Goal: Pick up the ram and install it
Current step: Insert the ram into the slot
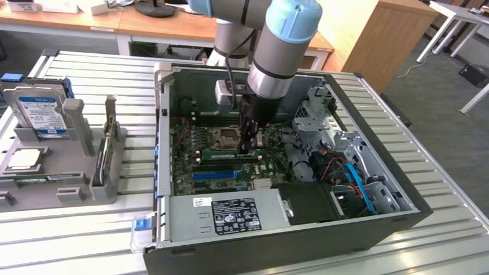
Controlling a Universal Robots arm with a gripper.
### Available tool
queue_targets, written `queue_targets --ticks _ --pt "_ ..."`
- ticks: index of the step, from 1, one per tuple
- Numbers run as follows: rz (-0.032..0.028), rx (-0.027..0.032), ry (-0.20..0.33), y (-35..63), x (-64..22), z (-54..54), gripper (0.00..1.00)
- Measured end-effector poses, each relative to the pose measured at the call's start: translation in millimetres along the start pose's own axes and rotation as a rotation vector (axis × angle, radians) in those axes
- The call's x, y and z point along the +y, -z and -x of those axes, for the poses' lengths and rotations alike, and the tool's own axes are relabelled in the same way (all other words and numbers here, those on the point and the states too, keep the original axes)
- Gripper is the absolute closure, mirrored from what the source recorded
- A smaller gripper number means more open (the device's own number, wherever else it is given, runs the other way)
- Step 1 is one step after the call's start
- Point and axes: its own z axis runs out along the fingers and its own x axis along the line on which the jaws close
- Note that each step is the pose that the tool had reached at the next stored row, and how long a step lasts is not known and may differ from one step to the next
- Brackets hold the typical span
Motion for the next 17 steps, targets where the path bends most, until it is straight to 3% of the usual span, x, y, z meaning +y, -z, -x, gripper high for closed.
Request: queue_targets --ticks 17 --pt "-0.0021 -0.0001 0.000 -2.1 -0.1 0.0 0.87"
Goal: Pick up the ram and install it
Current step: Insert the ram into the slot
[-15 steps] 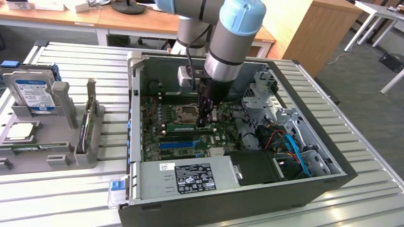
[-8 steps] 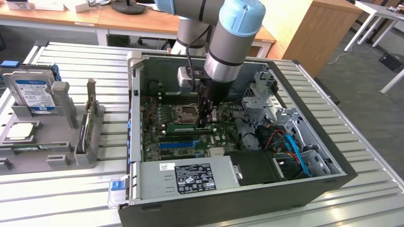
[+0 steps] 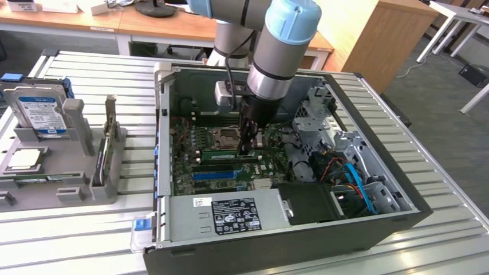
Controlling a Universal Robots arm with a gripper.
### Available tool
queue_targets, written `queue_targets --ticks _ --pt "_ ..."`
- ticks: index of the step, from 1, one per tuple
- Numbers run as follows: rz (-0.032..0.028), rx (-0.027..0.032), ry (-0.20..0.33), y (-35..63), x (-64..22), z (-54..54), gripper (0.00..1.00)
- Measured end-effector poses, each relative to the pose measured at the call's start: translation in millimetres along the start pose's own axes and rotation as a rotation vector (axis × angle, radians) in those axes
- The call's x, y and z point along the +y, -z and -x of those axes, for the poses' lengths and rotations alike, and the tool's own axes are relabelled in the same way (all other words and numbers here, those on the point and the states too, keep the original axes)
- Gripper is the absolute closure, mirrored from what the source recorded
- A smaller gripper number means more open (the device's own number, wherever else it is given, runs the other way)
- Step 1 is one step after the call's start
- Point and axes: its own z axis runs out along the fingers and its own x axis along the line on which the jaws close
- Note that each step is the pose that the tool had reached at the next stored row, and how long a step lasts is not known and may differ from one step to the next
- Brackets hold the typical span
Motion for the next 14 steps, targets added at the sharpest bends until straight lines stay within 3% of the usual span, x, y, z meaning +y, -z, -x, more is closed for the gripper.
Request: queue_targets --ticks 1,8,14 --pt "0.0000 0.0000 0.000 0.0 0.0 0.0 0.81" --pt "0.0001 0.0001 0.000 0.5 0.1 0.0 0.81" --pt "0.0001 0.0010 0.000 7.4 0.4 0.0 0.81"
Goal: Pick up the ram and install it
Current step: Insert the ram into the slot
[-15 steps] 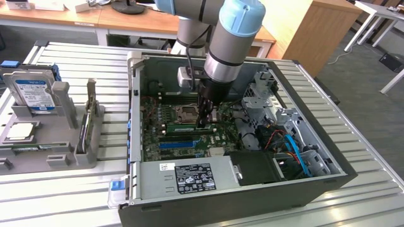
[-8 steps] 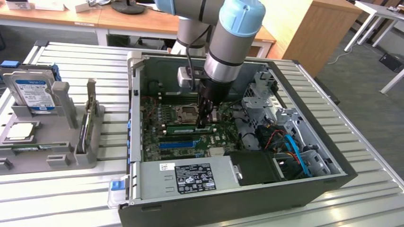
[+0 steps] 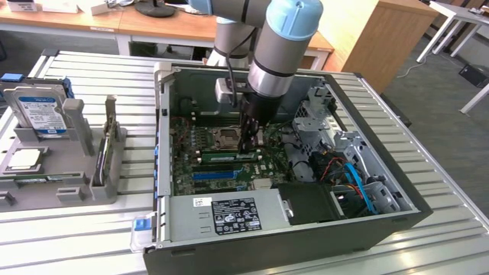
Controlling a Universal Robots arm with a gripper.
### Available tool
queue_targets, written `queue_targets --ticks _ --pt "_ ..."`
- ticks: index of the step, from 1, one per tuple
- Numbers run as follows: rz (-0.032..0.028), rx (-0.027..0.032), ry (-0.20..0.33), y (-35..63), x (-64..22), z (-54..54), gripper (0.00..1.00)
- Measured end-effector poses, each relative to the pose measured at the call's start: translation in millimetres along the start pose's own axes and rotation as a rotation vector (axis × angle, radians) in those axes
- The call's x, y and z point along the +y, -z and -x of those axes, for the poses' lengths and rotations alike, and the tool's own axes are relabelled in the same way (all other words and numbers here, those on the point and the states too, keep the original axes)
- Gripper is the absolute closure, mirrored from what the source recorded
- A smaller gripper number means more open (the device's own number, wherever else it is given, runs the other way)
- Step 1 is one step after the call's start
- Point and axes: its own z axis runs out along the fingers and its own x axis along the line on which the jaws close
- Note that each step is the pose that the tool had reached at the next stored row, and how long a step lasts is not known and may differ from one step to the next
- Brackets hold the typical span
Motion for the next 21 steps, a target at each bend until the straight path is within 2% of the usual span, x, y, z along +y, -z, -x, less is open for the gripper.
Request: queue_targets --ticks 10,21 --pt "0.0000 0.0001 0.000 13.0 0.7 0.1 0.81" --pt "0.0000 0.0002 0.000 18.5 0.9 0.1 0.81"
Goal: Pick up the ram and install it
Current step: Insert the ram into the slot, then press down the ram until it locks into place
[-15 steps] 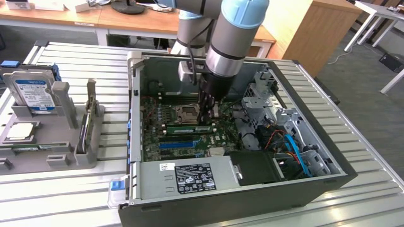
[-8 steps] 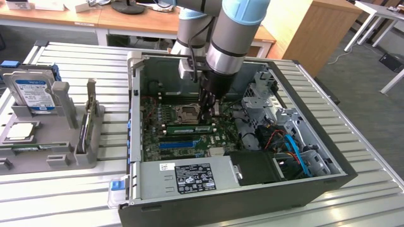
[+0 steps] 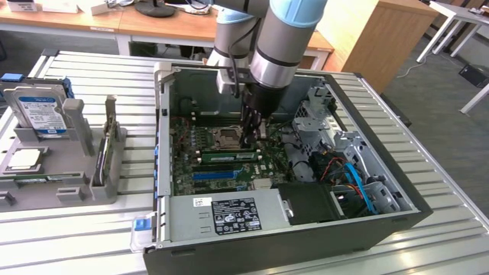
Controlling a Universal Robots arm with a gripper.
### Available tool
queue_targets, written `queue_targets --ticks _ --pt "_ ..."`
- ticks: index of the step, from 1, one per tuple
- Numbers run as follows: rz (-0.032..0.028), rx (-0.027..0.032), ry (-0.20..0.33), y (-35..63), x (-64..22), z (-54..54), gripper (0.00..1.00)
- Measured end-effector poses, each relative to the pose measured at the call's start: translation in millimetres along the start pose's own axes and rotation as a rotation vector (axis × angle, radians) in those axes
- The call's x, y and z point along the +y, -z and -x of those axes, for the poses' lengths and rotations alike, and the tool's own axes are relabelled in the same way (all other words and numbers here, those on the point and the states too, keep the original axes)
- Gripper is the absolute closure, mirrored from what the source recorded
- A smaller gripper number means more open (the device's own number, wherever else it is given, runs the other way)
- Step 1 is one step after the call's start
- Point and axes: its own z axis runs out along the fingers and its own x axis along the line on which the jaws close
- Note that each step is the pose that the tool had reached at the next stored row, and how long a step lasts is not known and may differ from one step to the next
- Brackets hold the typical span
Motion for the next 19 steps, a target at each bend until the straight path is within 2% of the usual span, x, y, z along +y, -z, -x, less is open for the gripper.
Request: queue_targets --ticks 17,18,19 --pt "0.0000 -0.0001 0.000 1.6 0.1 0.0 0.81" --pt "-0.0001 -0.0001 0.000 1.5 0.1 0.0 0.82" --pt "0.0000 -0.0001 0.000 1.6 0.1 0.0 0.89"
